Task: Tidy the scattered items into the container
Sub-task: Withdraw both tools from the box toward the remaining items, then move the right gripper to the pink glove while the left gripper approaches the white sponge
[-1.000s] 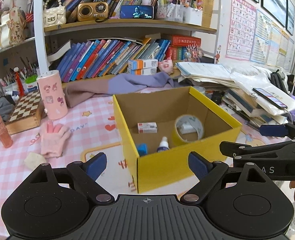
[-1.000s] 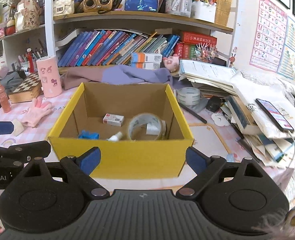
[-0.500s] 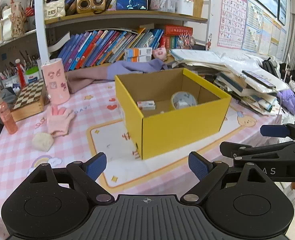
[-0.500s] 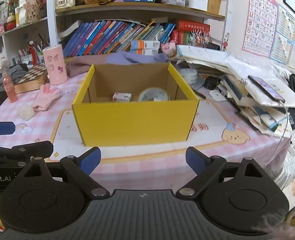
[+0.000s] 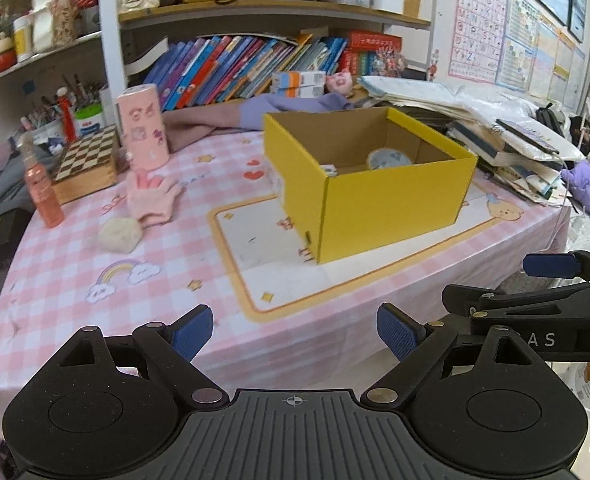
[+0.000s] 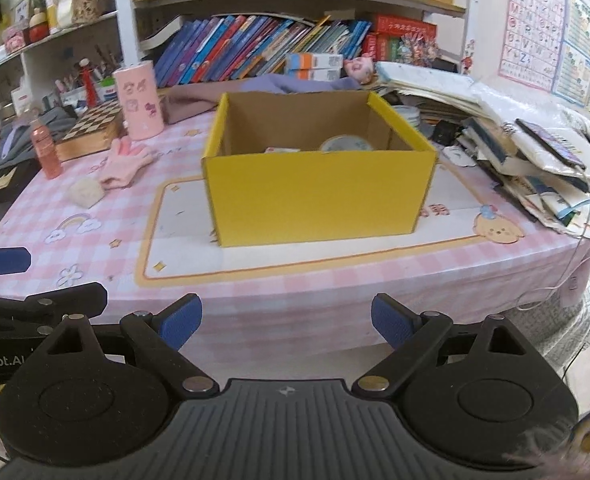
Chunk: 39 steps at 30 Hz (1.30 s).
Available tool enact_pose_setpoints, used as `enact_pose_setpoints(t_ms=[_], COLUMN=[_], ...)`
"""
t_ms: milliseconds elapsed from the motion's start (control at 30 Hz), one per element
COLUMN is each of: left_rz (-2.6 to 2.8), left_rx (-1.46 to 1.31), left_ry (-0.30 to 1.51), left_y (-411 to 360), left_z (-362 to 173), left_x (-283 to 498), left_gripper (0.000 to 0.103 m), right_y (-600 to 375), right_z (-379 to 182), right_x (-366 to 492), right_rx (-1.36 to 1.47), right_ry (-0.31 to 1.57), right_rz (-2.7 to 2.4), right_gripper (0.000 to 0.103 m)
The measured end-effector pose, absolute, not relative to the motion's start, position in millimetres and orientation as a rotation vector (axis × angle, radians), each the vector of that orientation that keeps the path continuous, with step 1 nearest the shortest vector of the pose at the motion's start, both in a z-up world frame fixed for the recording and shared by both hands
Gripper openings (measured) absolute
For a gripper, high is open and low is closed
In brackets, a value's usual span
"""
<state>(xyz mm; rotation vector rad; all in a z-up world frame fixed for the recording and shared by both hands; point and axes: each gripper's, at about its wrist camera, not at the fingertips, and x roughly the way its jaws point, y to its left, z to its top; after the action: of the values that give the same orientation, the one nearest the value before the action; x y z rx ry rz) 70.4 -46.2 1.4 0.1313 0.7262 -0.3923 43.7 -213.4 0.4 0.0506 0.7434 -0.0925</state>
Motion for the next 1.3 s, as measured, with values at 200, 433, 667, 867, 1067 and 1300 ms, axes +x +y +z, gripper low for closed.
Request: enact_pose_setpoints(t_ms=[200,433,667,867,1067,1300], left_rz=[-0.328,-0.240,-0.137,-0.107,-0.086,-0.068], left_rx=[0.109,0.082,0.039,0.024,0.004,-0.002], left_ry=[0.745,0.747,0.747,0.745,0.749,0.761], left_y=[-20,14,46,57,63,66], left_z=[-1,-1,0,1,-3,-8], left_x=[65,59,55,57,68,91], left_gripper=[0.091,0.091,0.091,0.091,0.091,0.091], right_y=[-189,-156,-124,-111,-107,-102], right_z=[-3,-3,-2,-1,-3,-9], right_x=[47,56,67,78,89,118], right_rx=[0.031,0.001,-0.041,-0.060,-0.072,-0.079], right_ry=[0.765,0.765,0.762,0.759,0.755,0.762], right_rz=[-0.028,0.063,0.162,0.197,0.214,0.235], right_gripper=[0.092,0.092,0.092,0.092,0.091,0.090])
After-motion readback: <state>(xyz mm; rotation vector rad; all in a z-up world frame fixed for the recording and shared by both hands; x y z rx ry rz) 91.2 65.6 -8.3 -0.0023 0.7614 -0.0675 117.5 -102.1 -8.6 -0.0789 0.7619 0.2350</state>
